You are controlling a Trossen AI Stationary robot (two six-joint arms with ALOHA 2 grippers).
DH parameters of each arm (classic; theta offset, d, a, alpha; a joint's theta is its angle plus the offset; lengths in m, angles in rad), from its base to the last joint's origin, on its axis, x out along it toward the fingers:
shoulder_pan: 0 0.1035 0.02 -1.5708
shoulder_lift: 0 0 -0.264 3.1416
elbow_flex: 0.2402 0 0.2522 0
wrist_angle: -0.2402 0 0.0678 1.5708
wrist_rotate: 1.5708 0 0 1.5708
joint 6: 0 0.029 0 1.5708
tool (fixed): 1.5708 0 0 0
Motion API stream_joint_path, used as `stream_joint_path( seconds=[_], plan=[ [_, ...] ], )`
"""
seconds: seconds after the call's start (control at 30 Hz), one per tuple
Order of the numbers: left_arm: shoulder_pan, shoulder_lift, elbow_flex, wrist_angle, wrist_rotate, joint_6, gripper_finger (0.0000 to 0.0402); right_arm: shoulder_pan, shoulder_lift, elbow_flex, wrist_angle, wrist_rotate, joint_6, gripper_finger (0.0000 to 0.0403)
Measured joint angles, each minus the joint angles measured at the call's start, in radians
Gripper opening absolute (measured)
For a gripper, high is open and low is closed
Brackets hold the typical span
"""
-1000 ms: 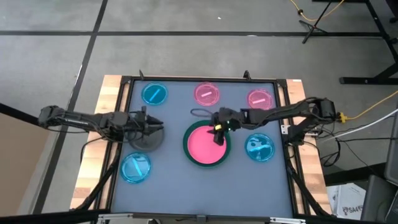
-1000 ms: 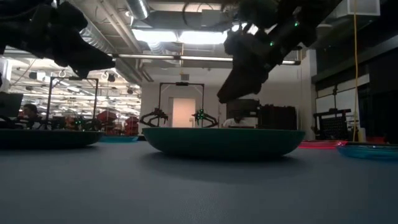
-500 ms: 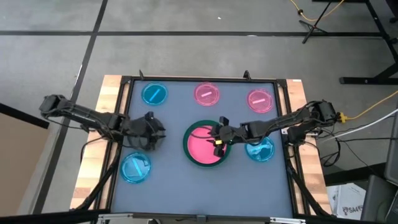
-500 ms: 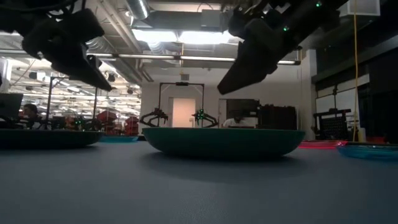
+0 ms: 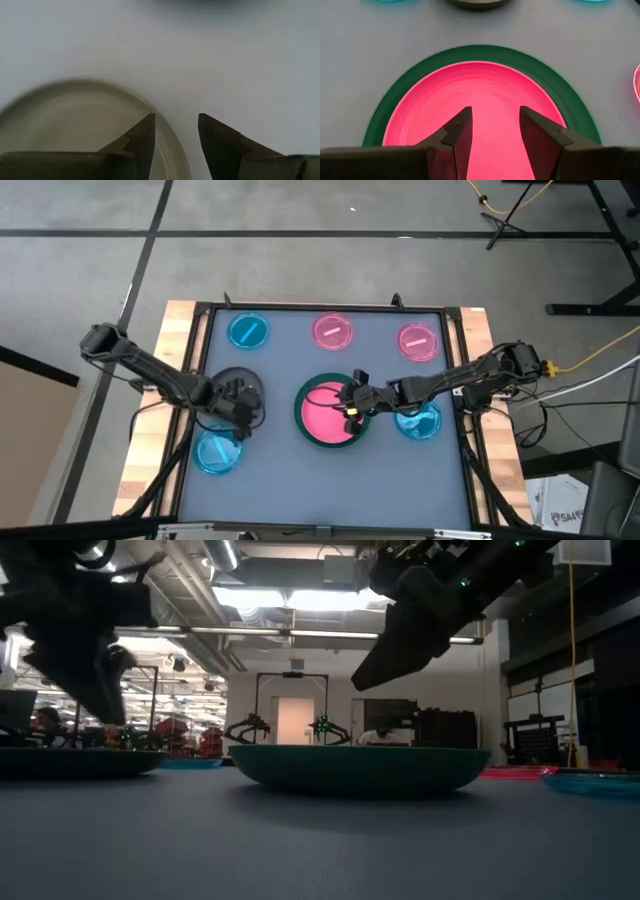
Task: Stack plastic plates
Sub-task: Stack the black plate on top of the pink plate
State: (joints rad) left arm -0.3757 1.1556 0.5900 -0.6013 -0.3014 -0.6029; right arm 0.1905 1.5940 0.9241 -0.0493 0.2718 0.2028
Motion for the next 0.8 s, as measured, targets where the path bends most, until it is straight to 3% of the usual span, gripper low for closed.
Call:
stream_joint_path(
  seconds=[0.63, 0.8],
  plan=[
    [-0.031, 0.215, 0.0, -0.015, -0.022, -0.05, 0.0143, 0.0, 0.0, -0.003, -0.005, 0.0, -0.002, 0.0154],
    [-0.032, 0.253, 0.004, -0.015, -0.035, -0.026, 0.0119, 0.0, 0.0, -0.003, -0.005, 0.0, -0.002, 0.0154]
  ],
)
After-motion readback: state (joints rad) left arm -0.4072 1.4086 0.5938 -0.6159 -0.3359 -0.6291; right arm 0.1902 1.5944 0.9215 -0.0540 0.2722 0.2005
